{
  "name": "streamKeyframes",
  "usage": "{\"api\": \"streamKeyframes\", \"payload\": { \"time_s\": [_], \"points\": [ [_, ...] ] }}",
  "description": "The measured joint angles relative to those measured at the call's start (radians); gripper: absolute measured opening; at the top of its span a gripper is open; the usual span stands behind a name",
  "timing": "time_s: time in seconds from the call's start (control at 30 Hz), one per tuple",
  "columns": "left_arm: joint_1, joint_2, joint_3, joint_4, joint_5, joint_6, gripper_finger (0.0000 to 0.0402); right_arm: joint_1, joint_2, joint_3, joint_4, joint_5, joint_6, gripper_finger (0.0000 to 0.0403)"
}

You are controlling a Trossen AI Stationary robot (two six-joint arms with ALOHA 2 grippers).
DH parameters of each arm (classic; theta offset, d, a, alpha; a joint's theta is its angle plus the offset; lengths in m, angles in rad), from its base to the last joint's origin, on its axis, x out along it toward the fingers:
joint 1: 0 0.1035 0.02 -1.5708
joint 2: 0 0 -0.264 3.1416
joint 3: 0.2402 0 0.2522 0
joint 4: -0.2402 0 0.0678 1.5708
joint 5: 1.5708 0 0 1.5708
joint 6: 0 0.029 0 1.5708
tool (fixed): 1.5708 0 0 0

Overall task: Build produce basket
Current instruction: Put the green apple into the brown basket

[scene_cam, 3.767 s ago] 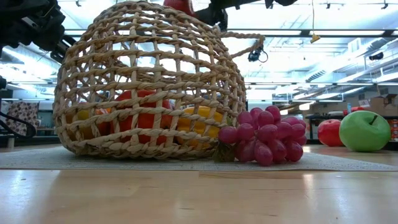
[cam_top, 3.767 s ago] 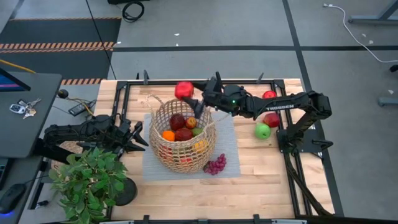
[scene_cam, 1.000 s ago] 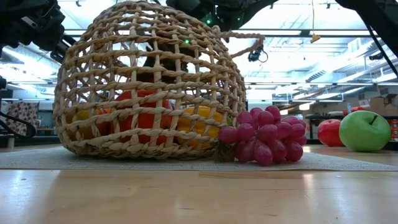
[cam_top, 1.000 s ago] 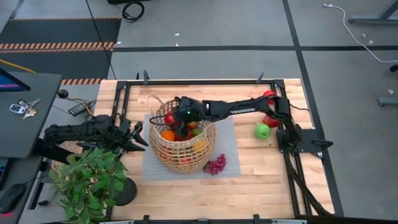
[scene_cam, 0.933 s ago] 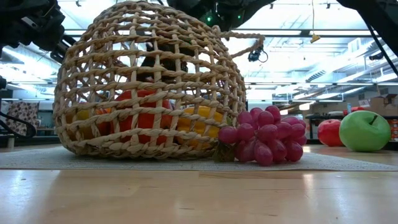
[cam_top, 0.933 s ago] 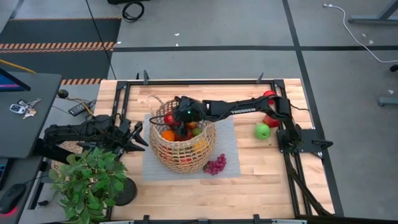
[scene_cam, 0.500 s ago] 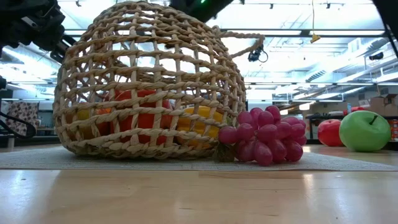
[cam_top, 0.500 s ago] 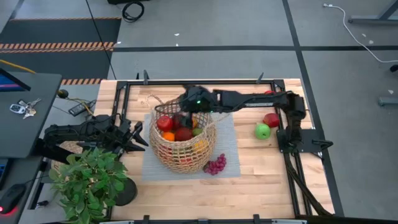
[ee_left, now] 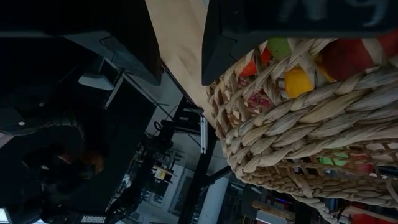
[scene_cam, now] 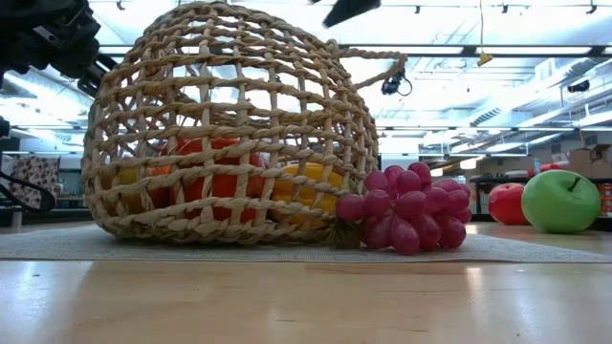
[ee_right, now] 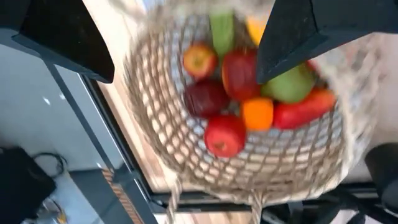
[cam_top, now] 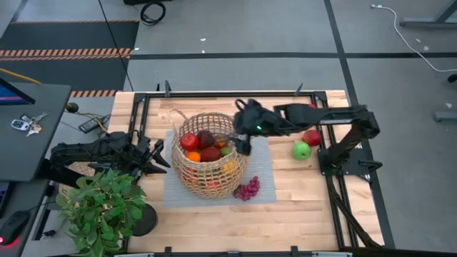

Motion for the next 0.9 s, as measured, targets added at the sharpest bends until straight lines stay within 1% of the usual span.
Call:
{"api": "streamKeyframes", "payload": {
  "time_s": [0.07,0.23,0.4,0.53,0.67,0.77,0.9],
  "points": [
    [0.0,0.0,0.0,0.0,0.0,-0.001,0.0121,0.036,-0.029,-0.002,-0.082,0.03,0.056,0.0395],
    [0.0,0.0,0.0,0.0,0.0,0.0,0.0121,0.112,-0.093,-0.07,-0.161,0.045,0.231,0.0395],
    [0.0,0.0,0.0,0.0,0.0,0.0,0.0121,0.199,-0.14,-0.145,-0.272,0.108,0.463,0.0395],
    [0.0,0.0,0.0,0.0,0.0,0.0,0.0121,0.256,-0.156,-0.217,-0.351,0.118,0.65,0.0395],
    [0.0,0.0,0.0,0.0,0.0,0.0,0.0121,0.285,-0.155,-0.322,-0.468,0.106,0.818,0.0392],
    [0.0,0.0,0.0,0.0,0.0,0.0,0.0121,0.287,-0.168,-0.429,-0.536,0.091,0.93,0.0387],
    [0.0,0.0,0.0,0.0,0.0,-0.001,0.0121,0.287,-0.251,-0.601,-0.536,0.078,1.04,0.0381]
  ]
}}
